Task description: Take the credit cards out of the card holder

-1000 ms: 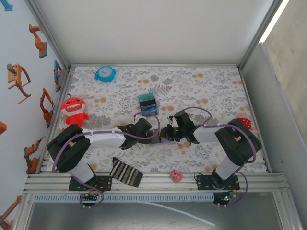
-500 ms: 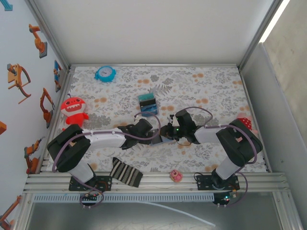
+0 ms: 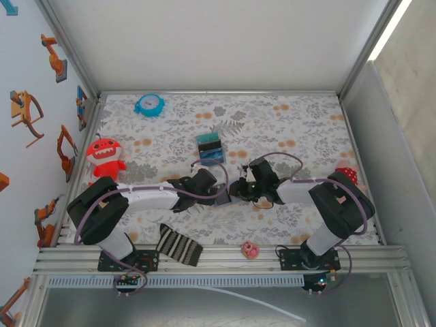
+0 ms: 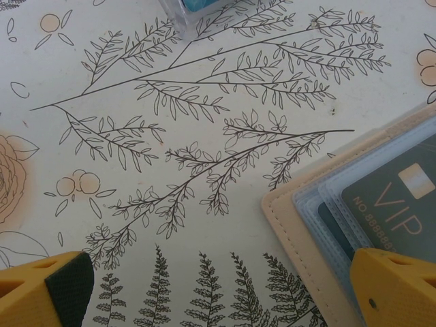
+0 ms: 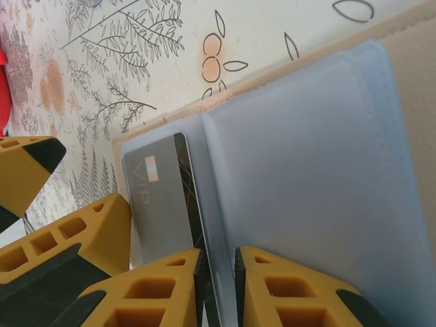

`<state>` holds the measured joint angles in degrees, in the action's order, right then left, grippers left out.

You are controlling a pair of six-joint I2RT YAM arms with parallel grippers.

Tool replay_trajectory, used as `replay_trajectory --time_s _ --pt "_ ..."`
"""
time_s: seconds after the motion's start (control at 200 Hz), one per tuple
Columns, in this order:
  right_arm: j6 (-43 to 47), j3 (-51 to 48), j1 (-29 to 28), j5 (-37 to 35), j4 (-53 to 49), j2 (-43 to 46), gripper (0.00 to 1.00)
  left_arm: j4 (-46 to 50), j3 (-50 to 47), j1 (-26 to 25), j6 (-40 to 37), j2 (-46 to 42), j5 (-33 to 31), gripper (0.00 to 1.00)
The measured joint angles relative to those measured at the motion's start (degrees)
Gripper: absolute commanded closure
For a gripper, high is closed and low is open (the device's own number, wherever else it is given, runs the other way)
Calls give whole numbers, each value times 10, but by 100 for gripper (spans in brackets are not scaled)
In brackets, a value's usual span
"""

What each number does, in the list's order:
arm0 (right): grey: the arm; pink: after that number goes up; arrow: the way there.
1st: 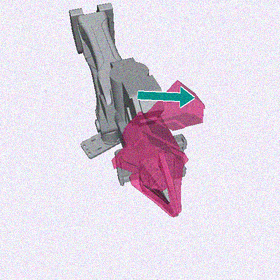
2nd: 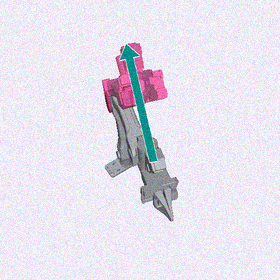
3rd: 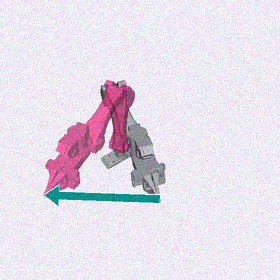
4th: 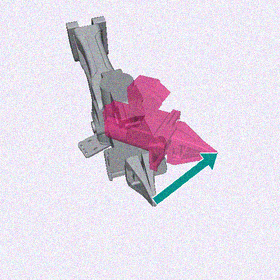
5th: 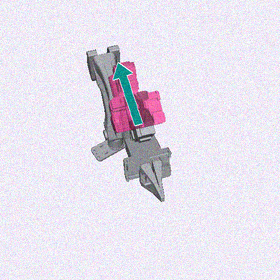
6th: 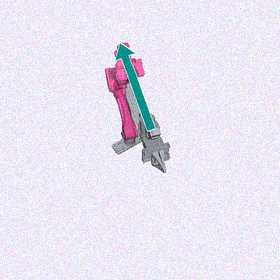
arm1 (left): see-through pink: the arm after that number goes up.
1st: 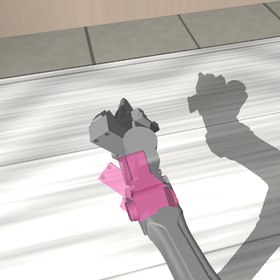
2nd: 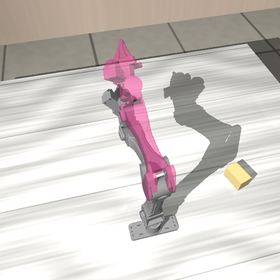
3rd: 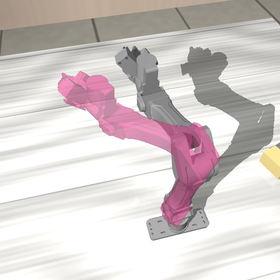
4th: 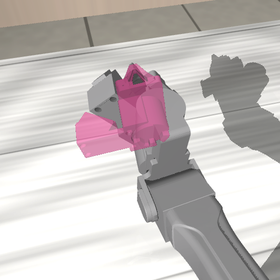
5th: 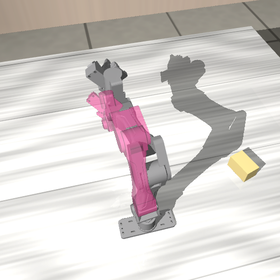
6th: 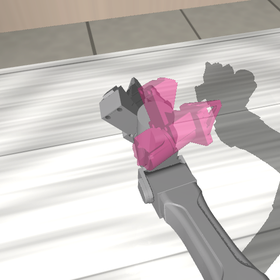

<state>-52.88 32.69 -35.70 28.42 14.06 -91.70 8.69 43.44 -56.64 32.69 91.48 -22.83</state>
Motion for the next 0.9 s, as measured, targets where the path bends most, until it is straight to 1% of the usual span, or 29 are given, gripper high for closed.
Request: replay_trajectory --time_s 0.165,0.351,0.576,0.671,0.896 --pt "-2 0 0 3 6 -1 81 1 7 0 1 7 -2 3" --pt "-26 -4 0 23 55 -23 86 2 11 0 2 11 -3 3" --pt "-43 -7 3 35 81 -29 94 6 11 0 2 11 -12 3" --pt "-45 -7 4 38 85 -29 100 8 12 0 2 11 -16 3" --pt "-48 -7 10 45 90 -29 100 11 13 0 2 11 -16 3"
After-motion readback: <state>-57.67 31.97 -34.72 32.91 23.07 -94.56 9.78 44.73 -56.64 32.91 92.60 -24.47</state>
